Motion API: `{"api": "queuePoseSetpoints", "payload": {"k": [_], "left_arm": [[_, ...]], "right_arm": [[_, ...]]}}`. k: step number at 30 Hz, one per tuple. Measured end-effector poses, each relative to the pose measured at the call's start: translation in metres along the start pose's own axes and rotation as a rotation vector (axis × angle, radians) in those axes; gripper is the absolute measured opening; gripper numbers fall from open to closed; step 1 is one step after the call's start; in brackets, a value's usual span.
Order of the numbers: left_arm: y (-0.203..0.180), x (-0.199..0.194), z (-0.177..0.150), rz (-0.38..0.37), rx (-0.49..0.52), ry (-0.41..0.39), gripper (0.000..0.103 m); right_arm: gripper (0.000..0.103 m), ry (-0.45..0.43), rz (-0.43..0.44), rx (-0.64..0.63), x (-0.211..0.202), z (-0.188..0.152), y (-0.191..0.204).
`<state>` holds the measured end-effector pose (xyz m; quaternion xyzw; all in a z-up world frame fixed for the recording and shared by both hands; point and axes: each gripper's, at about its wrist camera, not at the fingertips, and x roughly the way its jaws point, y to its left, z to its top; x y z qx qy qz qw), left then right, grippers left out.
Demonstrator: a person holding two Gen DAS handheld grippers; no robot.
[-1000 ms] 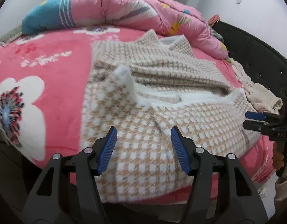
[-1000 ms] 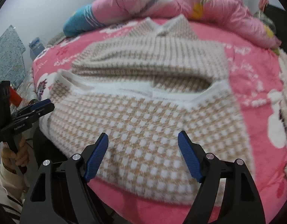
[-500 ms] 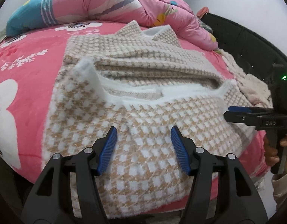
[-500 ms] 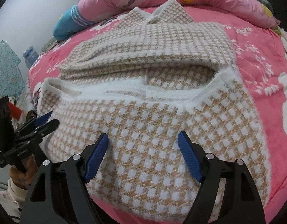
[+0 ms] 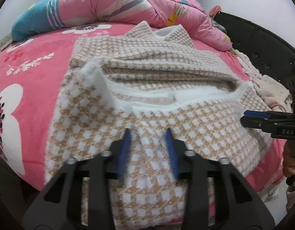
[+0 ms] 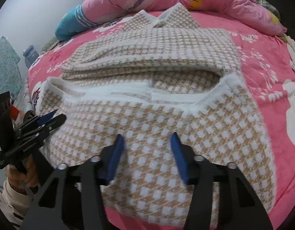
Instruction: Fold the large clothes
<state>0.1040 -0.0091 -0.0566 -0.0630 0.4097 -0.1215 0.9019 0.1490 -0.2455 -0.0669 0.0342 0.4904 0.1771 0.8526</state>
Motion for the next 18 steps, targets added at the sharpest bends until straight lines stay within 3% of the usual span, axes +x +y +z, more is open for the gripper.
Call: {"api": "queuePoseSetpoints", "payload": {"k": [1, 4, 12, 14, 18], "left_arm": [[0.0, -0.001, 0.0, -0.009, -0.001, -0.001, 0.022], [-0.001, -0.004, -0.002, -0.021, 0.003, -0.013, 0.007], [-0.006, -0.04, 0.006, -0.008, 0.011, -0.127, 0.004], [-0.009, -0.046, 0.013, -0.009, 0.019, -0.147, 0.004], [-0.008, -0.033, 0.015, 0.004, 0.022, -0.108, 0.004]], "right_arm": [[0.024, -0.006, 0.006, 0.002, -0.001, -0.001, 0.002], [0.008, -0.046, -0.028, -0.028, -0.01, -0.005, 0.012], [0.003, -0.241, -0.085, -0.048, -0.065, 0.0, 0.017], [0.003, -0.235, -0.09, -0.058, -0.064, 0.005, 0.017], [0.006, -0.114, -0.049, -0.013, -0.042, 0.01, 0.003]]}}
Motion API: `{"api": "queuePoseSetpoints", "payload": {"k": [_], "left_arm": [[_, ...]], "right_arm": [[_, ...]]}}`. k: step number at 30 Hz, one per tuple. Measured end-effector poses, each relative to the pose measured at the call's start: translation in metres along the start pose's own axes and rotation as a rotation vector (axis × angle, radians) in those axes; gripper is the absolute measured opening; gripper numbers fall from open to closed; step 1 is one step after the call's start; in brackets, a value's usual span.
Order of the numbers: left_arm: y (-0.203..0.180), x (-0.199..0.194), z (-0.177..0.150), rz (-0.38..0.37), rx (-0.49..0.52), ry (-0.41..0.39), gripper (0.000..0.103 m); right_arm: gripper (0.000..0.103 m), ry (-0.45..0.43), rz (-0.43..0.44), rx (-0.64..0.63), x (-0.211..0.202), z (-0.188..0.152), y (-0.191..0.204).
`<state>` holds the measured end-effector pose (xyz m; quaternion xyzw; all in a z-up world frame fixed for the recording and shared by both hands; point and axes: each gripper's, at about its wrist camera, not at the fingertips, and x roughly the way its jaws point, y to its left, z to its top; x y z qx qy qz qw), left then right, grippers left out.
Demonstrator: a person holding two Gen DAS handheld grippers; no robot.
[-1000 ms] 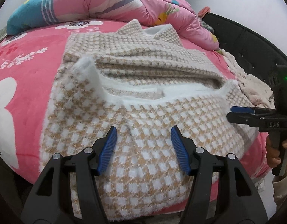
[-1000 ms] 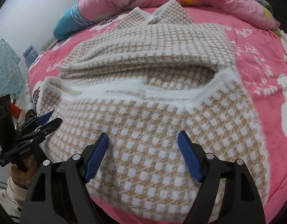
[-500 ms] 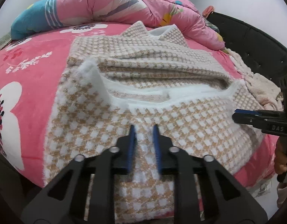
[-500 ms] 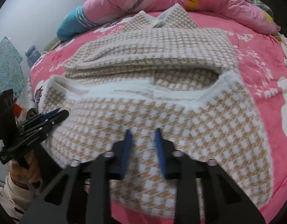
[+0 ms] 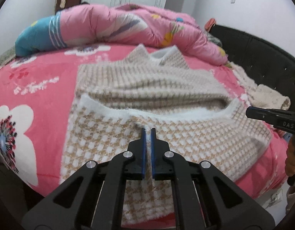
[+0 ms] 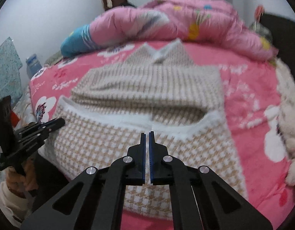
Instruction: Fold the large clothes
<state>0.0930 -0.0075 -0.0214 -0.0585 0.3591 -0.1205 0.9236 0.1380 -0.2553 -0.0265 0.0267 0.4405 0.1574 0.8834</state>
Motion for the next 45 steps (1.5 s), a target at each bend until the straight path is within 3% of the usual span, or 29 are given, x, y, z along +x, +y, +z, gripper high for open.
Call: {"api": "queuePoseSetpoints", "payload": {"k": [2, 3, 4, 11, 13, 15, 18, 23, 26, 30, 32, 34, 39, 42, 43, 45], "left_arm": [[0.005, 0.01, -0.005, -0.007, -0.023, 0.04, 0.004], [0.008, 0.014, -0.009, -0.012, -0.035, 0.059, 0.004], [0.009, 0.017, -0.011, -0.014, -0.041, 0.067, 0.004], [0.008, 0.026, -0.021, 0.003, -0.033, 0.086, 0.004], [0.008, 0.027, -0.022, 0.008, -0.03, 0.082, 0.004], [0.007, 0.027, -0.023, 0.01, -0.025, 0.074, 0.004], [0.005, 0.023, -0.023, 0.006, -0.016, 0.05, 0.004], [0.003, -0.011, -0.004, 0.003, -0.011, -0.059, 0.004], [0.0, -0.022, 0.011, 0.028, 0.02, -0.119, 0.004], [0.007, 0.012, 0.013, 0.071, 0.028, -0.059, 0.004], [0.019, 0.043, 0.003, 0.08, 0.007, 0.025, 0.006], [0.025, 0.052, -0.006, 0.067, -0.009, 0.046, 0.009], [0.039, 0.037, 0.0, 0.004, -0.067, 0.037, 0.018], [0.057, 0.023, 0.008, -0.016, -0.126, -0.011, 0.023], [0.063, 0.023, 0.011, -0.005, -0.14, -0.009, 0.023], [0.074, 0.032, 0.015, 0.058, -0.147, 0.022, 0.023]], "right_arm": [[0.03, 0.048, 0.004, 0.031, 0.012, -0.005, -0.006], [0.052, 0.061, 0.009, 0.046, 0.018, -0.008, -0.01], [0.054, 0.066, 0.009, 0.054, 0.022, -0.01, -0.012], [0.051, 0.099, 0.039, 0.072, 0.058, -0.006, -0.023], [0.023, 0.11, 0.021, 0.049, 0.063, -0.007, -0.02], [0.011, 0.1, 0.008, 0.027, 0.062, -0.009, -0.016], [0.008, 0.045, -0.03, 0.003, 0.048, -0.012, -0.009], [0.007, -0.117, -0.06, -0.019, -0.004, 0.006, 0.004], [0.007, -0.17, -0.087, -0.059, -0.01, 0.02, 0.012], [0.007, -0.123, -0.106, -0.043, 0.038, 0.03, 0.003], [0.008, -0.045, -0.105, -0.026, 0.073, 0.024, -0.006], [0.008, 0.016, -0.089, -0.008, 0.099, 0.015, -0.014], [0.018, 0.002, -0.096, -0.017, 0.078, 0.021, -0.015], [0.024, -0.061, -0.078, -0.037, 0.051, 0.022, -0.01], [0.032, -0.075, -0.059, -0.044, 0.046, 0.022, -0.007], [0.038, -0.075, 0.029, -0.074, 0.041, 0.02, 0.003]]}}
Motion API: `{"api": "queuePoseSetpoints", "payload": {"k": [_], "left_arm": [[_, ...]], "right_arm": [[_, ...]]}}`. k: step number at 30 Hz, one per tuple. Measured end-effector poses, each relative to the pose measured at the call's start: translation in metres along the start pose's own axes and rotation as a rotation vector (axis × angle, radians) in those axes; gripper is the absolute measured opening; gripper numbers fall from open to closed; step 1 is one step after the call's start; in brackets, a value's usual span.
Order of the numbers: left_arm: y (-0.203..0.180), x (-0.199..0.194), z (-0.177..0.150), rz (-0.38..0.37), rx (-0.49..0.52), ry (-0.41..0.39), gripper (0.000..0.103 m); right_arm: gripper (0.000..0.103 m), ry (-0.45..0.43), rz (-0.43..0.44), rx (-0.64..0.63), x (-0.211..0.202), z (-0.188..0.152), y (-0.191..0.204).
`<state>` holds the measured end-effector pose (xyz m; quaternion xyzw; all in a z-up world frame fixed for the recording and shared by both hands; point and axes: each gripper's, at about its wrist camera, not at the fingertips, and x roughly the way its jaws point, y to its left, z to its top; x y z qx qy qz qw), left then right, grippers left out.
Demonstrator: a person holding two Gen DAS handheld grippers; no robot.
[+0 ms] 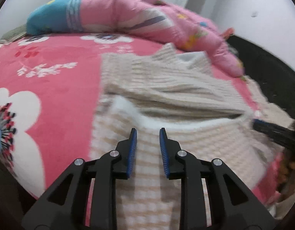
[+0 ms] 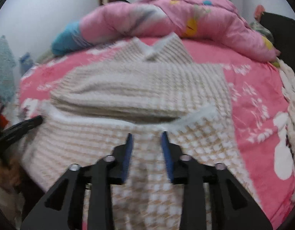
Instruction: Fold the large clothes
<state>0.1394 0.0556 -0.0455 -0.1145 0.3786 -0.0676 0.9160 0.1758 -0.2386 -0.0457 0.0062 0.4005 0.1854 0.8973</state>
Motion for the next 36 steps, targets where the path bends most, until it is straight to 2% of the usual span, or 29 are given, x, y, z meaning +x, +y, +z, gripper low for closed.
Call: {"api": "queuePoseSetpoints", "payload": {"k": [1, 2, 5, 8, 9, 10, 12, 14, 17, 18, 19, 20, 24, 26, 29, 30, 33, 35, 36], "left_arm": [[0.006, 0.008, 0.002, 0.048, -0.007, 0.023, 0.022], [0.013, 0.015, 0.002, 0.06, -0.032, 0.047, 0.016], [0.023, 0.019, 0.003, 0.059, -0.081, 0.053, 0.008], [0.022, 0.02, 0.0, 0.078, -0.071, 0.048, 0.007], [0.021, 0.02, 0.0, 0.081, -0.064, 0.048, 0.007], [0.021, 0.018, -0.001, 0.081, -0.062, 0.048, 0.007], [0.022, 0.018, 0.0, 0.078, -0.062, 0.048, 0.007], [0.022, 0.017, -0.001, 0.077, -0.061, 0.045, 0.007], [0.023, 0.015, -0.003, 0.074, -0.062, 0.04, 0.007], [0.023, 0.015, -0.003, 0.072, -0.063, 0.038, 0.007], [0.024, 0.015, -0.003, 0.069, -0.063, 0.037, 0.007], [0.024, 0.016, -0.003, 0.066, -0.062, 0.035, 0.007], [0.027, 0.014, -0.002, 0.053, -0.055, 0.031, 0.007], [0.028, 0.006, 0.0, 0.043, -0.06, 0.029, 0.007], [0.015, -0.02, 0.0, 0.023, -0.02, -0.026, 0.014], [0.004, -0.032, 0.0, -0.022, 0.012, -0.047, 0.015], [-0.029, -0.05, -0.006, -0.187, 0.077, -0.052, 0.016], [-0.052, -0.048, -0.015, -0.254, 0.118, -0.017, 0.016], [-0.066, -0.04, -0.023, -0.254, 0.152, 0.016, 0.017]], "right_arm": [[0.038, 0.01, 0.047, -0.017, 0.004, -0.001, 0.007], [0.038, 0.026, 0.066, -0.04, 0.012, -0.001, 0.014], [0.04, 0.11, 0.014, -0.06, 0.058, -0.003, 0.014], [0.042, 0.133, 0.117, 0.071, 0.077, 0.001, -0.01], [0.04, 0.142, 0.143, 0.12, 0.071, 0.006, -0.018], [0.036, 0.137, 0.134, 0.131, 0.063, 0.008, -0.02], [0.036, 0.077, 0.075, 0.129, 0.037, 0.011, -0.025], [0.036, 0.02, -0.054, 0.12, 0.01, 0.009, -0.036], [0.036, 0.073, -0.283, 0.14, 0.018, -0.001, -0.067], [0.034, 0.121, -0.285, 0.169, 0.033, -0.011, -0.083], [0.034, 0.133, -0.238, 0.213, 0.044, -0.018, -0.095], [0.034, 0.127, -0.227, 0.226, 0.046, -0.019, -0.098], [0.034, 0.1, -0.231, 0.26, 0.026, -0.005, -0.093], [0.036, 0.058, -0.217, 0.274, 0.003, -0.002, -0.087], [0.042, -0.018, -0.138, 0.207, -0.03, 0.001, -0.059], [0.046, -0.028, -0.105, 0.18, -0.035, 0.001, -0.049], [0.047, -0.002, 0.025, 0.046, -0.038, 0.0, -0.004], [0.047, 0.026, 0.074, -0.022, -0.03, -0.003, 0.019], [0.047, 0.06, 0.086, -0.06, -0.018, -0.008, 0.031]]}}
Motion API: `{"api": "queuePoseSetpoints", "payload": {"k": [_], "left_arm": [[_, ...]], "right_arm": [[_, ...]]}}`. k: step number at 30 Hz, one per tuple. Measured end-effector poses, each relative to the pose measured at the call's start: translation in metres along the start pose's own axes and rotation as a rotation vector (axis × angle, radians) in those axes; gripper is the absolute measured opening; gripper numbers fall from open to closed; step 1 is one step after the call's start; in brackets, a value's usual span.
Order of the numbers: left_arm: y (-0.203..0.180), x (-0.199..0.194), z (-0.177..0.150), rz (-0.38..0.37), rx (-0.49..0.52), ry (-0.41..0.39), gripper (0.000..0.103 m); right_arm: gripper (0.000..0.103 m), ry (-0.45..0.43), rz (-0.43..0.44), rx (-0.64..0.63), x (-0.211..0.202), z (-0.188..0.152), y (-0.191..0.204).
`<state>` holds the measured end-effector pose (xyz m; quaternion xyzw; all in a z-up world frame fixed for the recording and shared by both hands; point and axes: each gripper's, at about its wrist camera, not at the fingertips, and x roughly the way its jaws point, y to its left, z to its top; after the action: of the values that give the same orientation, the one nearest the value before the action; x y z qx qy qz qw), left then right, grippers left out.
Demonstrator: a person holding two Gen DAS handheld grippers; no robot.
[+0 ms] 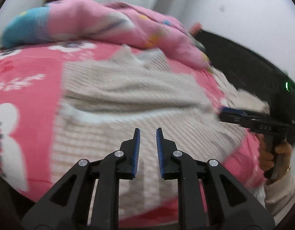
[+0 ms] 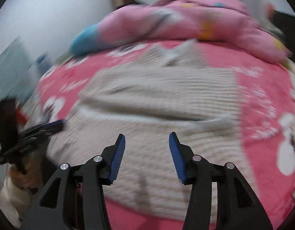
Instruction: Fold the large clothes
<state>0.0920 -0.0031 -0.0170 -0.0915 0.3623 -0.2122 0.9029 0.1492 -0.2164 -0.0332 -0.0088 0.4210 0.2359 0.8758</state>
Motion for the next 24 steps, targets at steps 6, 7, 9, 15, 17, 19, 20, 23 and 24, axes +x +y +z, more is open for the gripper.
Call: {"api": "queuePoseSetpoints", "payload": {"k": [6, 7, 9, 15, 17, 19, 20, 23, 24], "left_arm": [[0.007, 0.057, -0.031, 0.116, 0.019, 0.123, 0.018], [0.007, 0.054, -0.026, 0.104, 0.002, 0.121, 0.017], [0.004, 0.043, -0.02, 0.112, 0.001, 0.102, 0.017], [-0.023, 0.005, -0.023, 0.02, 0.095, 0.055, 0.032], [-0.026, 0.019, -0.035, 0.07, 0.116, 0.115, 0.036], [-0.02, 0.038, -0.047, 0.11, 0.105, 0.159, 0.038], [-0.016, 0.04, -0.048, 0.101, 0.088, 0.144, 0.038], [-0.014, 0.031, -0.039, 0.079, 0.054, 0.127, 0.038], [-0.015, 0.024, -0.035, 0.072, 0.049, 0.115, 0.038]], "right_arm": [[0.053, 0.101, -0.099, -0.058, 0.065, -0.017, 0.002], [0.053, 0.105, -0.1, -0.045, 0.061, -0.012, 0.002], [0.053, 0.099, -0.108, -0.041, 0.049, -0.008, 0.007], [0.053, 0.066, -0.095, -0.123, 0.008, -0.022, 0.038], [0.055, 0.135, -0.159, -0.117, 0.034, -0.033, 0.041], [0.064, 0.143, -0.129, -0.066, 0.061, -0.043, 0.025], [0.066, 0.139, -0.113, -0.038, 0.061, -0.041, 0.02], [0.066, 0.139, -0.121, -0.023, 0.044, -0.032, 0.024], [0.065, 0.136, -0.133, -0.025, 0.035, -0.03, 0.026]]}}
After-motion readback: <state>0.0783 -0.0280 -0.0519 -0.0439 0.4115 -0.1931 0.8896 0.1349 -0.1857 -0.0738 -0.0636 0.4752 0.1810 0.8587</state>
